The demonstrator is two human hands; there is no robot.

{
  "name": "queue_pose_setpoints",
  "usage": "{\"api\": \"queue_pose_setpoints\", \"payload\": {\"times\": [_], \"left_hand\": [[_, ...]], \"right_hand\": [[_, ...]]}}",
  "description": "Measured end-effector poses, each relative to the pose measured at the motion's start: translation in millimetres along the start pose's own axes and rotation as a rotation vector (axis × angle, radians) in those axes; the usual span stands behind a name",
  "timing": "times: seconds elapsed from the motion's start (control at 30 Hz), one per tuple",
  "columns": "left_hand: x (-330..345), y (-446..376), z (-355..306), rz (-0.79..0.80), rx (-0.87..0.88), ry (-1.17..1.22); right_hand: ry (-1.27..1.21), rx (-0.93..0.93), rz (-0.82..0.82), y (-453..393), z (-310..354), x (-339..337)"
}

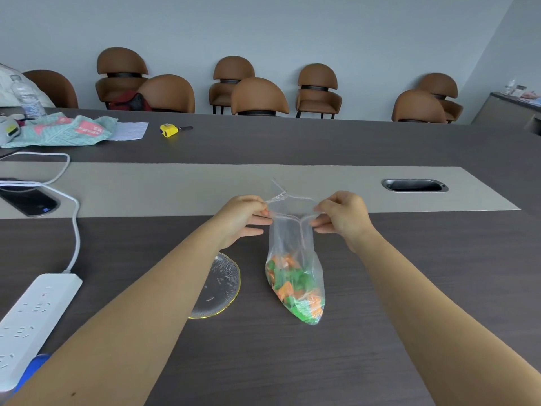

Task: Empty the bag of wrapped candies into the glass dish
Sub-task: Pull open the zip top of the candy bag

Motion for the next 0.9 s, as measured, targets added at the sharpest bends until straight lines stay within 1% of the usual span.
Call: {"api": "queue_pose_setpoints", "payload": {"times": [0.13, 0.27, 0.37, 0.43, 0.5, 0.57, 0.63, 0.73, 0.83, 0.9], "left_hand": [[-27.4, -3.6, -0.7, -0.153, 0.028, 0.078], [-53.4, -7.8, 0.6, -0.264, 0.026, 0.144], [-67.2, -10.3, 0.4, -0.358, 0.031, 0.118], [-68.2, -9.9, -0.7, -0.378, 0.059, 0.11], [-61.5, -9.0, 2.5, -0.326, 0.071, 0.093], [-49.9, -4.9, 10.9, -0.238, 0.062, 0.059], [-36.8, 1.0, 21.1, -0.138, 0.057, -0.005], [-14.8, 9.5, 33.9, -0.03, 0.035, -0.169], [7.5, 13.7, 39.4, 0.054, 0.024, -0.237], [17.6, 13.4, 35.9, 0.066, 0.069, -0.228]], "right_hand": [[-0.008, -0.033, -0.105, -4.4, 1.5, -13.7], [-0.021, -0.03, -0.168, -5.3, 0.7, -25.8], [-0.039, -0.025, -0.137, -3.7, 1.0, -25.2], [-0.106, -0.025, -0.036, -1.6, 1.9, -16.1], [-0.188, -0.016, 0.104, 1.6, 3.3, -4.5], [-0.133, -0.043, 0.17, 2.4, 3.7, -0.1], [0.015, -0.095, 0.114, 2.4, 6.5, -3.6], [0.194, -0.151, 0.018, 5.7, 13.6, -6.8], [0.248, -0.186, 0.0, 11.2, 21.0, -2.6], [0.225, -0.199, 0.019, 15.9, 27.7, 2.3]]}}
Point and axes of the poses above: each hand's wrist, its own y-axis away from the middle knuckle, its own x-axis out of the palm, z = x × y, the point moved 7 cm from there along -y, towards the middle knuckle, and after that the axes turned 6 degrees about -x, right-handed, at the moved point
